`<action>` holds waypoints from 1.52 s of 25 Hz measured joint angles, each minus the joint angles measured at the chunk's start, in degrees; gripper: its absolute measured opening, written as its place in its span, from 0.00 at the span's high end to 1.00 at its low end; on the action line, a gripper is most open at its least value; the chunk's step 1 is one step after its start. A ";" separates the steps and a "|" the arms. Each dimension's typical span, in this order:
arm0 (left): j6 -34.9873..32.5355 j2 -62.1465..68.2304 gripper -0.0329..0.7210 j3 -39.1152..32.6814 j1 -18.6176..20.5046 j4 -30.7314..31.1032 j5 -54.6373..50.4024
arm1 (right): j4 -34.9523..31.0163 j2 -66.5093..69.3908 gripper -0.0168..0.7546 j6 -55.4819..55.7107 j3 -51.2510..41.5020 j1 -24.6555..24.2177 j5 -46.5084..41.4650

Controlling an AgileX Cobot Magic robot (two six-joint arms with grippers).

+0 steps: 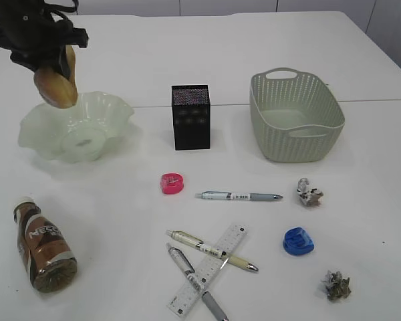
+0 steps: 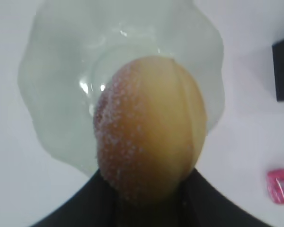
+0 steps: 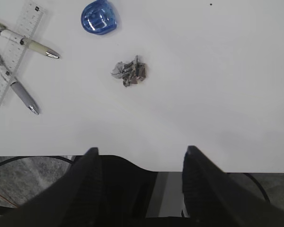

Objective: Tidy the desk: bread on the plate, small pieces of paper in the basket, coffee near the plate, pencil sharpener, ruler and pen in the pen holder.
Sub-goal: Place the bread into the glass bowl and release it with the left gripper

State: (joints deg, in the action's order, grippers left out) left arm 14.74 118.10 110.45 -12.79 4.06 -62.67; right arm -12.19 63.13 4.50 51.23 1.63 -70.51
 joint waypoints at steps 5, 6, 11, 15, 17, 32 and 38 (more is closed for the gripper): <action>0.00 1.62 0.70 0.08 2.09 0.12 8.04 | 0.00 0.00 0.45 0.00 0.00 0.09 0.00; 0.00 2.49 0.70 0.08 2.40 0.12 9.16 | 0.00 0.00 0.45 0.00 0.00 0.09 0.00; 0.00 7.85 0.69 0.08 2.63 0.21 11.54 | -0.47 0.00 0.45 0.00 0.00 0.09 0.00; 0.00 9.96 0.55 0.08 2.63 0.10 13.13 | -1.15 0.00 0.45 0.00 0.00 0.09 0.00; 0.00 10.47 0.39 0.08 2.64 0.10 13.65 | -1.26 0.00 0.45 0.16 0.00 0.09 0.00; 0.00 10.79 0.16 0.08 2.94 0.54 13.00 | -2.29 0.00 0.45 1.65 0.00 0.09 0.00; 0.00 10.79 0.18 0.08 2.94 6.24 13.00 | -2.29 0.00 0.42 2.06 0.00 0.09 0.00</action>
State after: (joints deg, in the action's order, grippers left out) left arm 14.74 128.89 110.53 -9.85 10.30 -49.67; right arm -14.48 63.13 6.56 51.23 1.72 -70.51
